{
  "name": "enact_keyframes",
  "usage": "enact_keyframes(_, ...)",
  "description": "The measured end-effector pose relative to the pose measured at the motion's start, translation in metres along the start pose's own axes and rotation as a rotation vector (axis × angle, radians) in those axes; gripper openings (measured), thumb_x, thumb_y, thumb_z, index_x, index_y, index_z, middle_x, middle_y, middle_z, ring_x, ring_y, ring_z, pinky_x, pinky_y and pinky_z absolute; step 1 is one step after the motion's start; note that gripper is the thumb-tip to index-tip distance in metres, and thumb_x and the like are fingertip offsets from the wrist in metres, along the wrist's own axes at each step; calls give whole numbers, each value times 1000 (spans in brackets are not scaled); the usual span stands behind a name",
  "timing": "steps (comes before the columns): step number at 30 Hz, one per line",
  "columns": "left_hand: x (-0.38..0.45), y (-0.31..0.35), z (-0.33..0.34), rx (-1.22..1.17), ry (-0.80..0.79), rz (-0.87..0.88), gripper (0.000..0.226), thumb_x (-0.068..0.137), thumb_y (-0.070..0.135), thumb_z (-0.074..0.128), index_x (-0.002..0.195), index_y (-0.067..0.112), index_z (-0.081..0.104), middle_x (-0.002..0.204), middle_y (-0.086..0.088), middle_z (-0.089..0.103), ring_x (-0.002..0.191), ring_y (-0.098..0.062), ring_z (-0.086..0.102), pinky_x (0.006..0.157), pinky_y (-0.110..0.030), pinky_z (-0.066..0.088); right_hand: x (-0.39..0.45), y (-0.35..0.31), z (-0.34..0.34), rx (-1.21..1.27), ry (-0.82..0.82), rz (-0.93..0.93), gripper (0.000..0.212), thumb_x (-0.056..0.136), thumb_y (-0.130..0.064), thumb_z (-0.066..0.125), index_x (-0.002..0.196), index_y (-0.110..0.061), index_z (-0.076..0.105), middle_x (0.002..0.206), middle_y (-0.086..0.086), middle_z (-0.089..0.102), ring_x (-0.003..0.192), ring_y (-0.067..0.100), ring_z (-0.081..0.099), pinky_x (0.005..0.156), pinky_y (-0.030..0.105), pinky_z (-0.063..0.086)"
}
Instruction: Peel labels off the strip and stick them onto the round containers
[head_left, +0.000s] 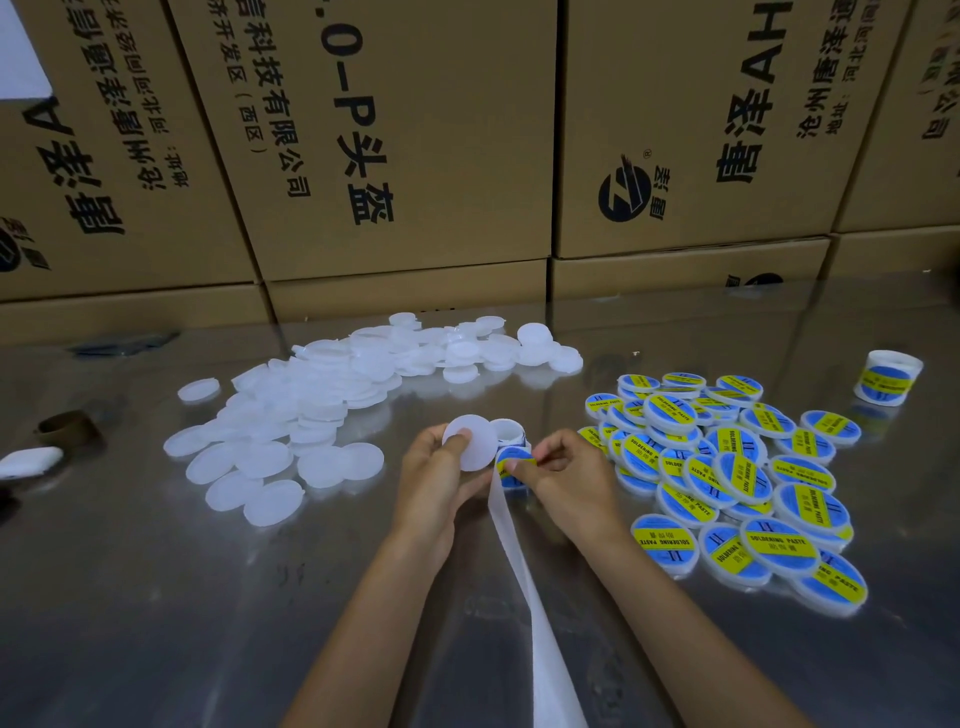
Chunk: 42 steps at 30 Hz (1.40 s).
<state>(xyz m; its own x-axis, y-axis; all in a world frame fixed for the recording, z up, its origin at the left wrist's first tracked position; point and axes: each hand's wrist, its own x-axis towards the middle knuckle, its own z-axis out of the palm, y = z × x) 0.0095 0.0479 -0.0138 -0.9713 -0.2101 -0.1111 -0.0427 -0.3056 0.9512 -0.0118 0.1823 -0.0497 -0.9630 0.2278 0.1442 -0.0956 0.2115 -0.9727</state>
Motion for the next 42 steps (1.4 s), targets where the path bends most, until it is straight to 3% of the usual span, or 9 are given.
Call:
enact_keyframes(8,-4,1,3,28,-48,-37,9,102,9,50,105,5,58,113,-22,69,94,-32,71,76,-35,59,-8,-8,-4,-3,-127,1,32,73,-7,81,60,-16,53,81,-10,74,85,17,71,83,41,57)
enact_keyframes(13,-4,1,2,43,-41,-31,17,102,9,51,114,0,58,119,-23,67,98,-31,71,71,-32,59,-17,-30,-20,-96,-445,-4,32,75,4,72,58,-14,51,65,-7,58,59,9,48,58,20,41)
enact_keyframes(17,-4,2,-1,31,-23,-14,18,100,8,55,113,-3,61,119,-23,68,103,-30,71,76,-32,60,-22,-50,-39,-164,-643,18,28,78,0,73,65,-15,53,83,14,58,72,17,48,63,21,37)
enact_keyframes(19,-4,2,-4,5,-15,2,17,98,5,58,112,-3,64,118,-22,69,94,-25,73,77,-30,60,-20,-54,-46,-112,-593,46,24,79,0,72,69,-14,55,100,19,64,81,24,57,72,22,43)
enact_keyframes(21,-3,3,-6,-18,-22,16,20,96,4,60,114,-2,65,117,-20,70,95,-25,74,82,-32,60,-17,-56,-51,-39,-499,59,22,81,-3,71,73,-14,54,87,16,61,81,20,54,77,28,43)
enact_keyframes(25,-3,9,-5,-95,-92,13,25,98,1,55,120,7,66,115,-15,72,99,-28,74,80,-33,62,-8,-61,-51,174,-351,87,17,88,-7,66,82,-12,51,79,9,63,67,16,62,63,22,51)
enact_keyframes(28,-6,13,-1,-152,-176,-5,32,99,-1,48,123,11,65,114,-15,74,100,-32,73,78,-34,62,-10,-65,-44,319,-336,89,20,87,-10,69,84,-11,49,81,14,68,65,23,67,62,29,50)
enact_keyframes(35,-11,16,6,-197,-271,-17,39,98,-4,42,124,11,66,112,-19,73,98,-36,73,75,-34,61,-14,-61,-25,325,-188,23,26,84,-10,75,82,-13,49,70,4,67,57,13,60,53,23,51)
enact_keyframes(42,-13,15,8,-154,-312,20,40,95,-7,46,123,12,67,110,-18,74,98,-33,73,73,-32,61,-14,-58,-23,316,-161,-3,26,82,-11,77,84,-13,51,65,0,66,65,17,60,58,32,49)
